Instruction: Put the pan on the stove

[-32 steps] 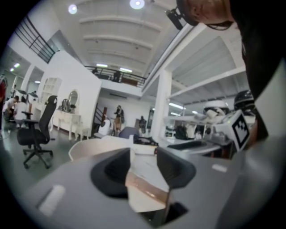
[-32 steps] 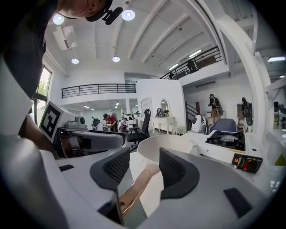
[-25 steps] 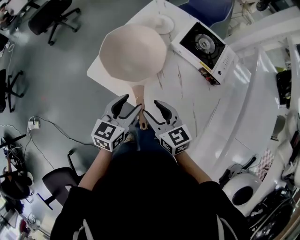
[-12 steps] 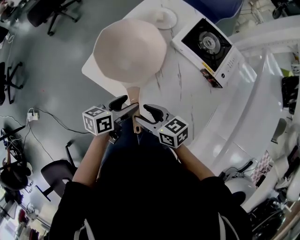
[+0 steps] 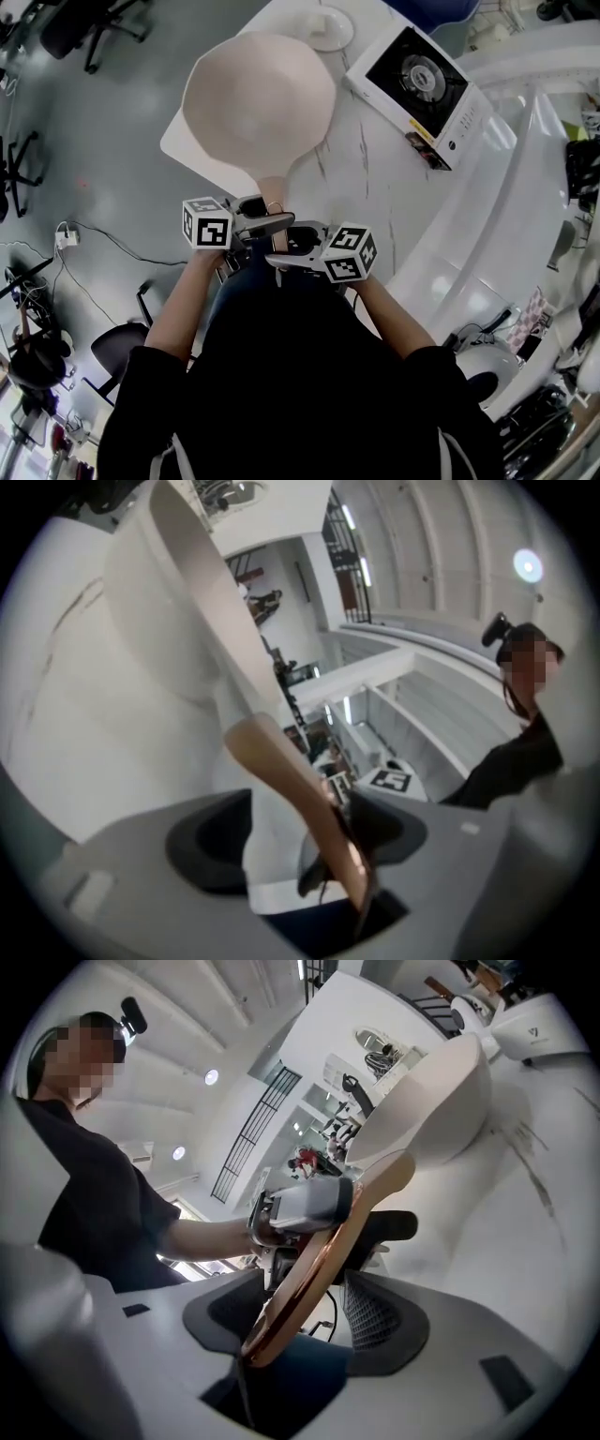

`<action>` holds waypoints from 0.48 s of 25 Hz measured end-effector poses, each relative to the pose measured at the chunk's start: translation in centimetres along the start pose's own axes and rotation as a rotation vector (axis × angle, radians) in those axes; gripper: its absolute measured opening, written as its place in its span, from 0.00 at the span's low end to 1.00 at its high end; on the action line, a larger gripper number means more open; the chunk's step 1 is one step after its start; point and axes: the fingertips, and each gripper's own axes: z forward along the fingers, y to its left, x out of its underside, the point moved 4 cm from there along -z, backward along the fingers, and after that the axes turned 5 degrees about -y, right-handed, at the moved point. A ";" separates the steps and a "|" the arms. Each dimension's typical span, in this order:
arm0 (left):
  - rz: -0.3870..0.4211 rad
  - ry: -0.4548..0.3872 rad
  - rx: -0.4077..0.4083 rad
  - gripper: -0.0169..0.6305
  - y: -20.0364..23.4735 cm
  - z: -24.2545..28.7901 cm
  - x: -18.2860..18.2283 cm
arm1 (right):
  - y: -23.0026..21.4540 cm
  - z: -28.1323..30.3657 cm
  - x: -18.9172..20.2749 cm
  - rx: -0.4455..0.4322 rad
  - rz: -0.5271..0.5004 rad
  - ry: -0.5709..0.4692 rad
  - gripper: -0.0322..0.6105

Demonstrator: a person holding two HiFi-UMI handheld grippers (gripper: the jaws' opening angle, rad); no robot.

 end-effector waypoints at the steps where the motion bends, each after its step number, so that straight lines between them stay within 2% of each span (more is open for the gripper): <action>1: 0.003 0.006 0.017 0.53 -0.1 0.3 0.0 | 0.2 0.4 0.1 -0.021 -0.006 0.014 0.40; 8: 0.061 0.044 0.096 0.52 -0.6 1.6 -0.1 | 0.3 1.9 0.1 -0.062 -0.040 0.024 0.40; 10: 0.099 0.047 0.101 0.46 -0.7 1.8 -0.3 | 0.3 1.9 0.0 -0.067 -0.036 0.017 0.40; 12: 0.123 0.053 0.104 0.45 -0.8 1.8 -0.4 | 0.3 1.9 0.1 -0.072 -0.031 0.012 0.40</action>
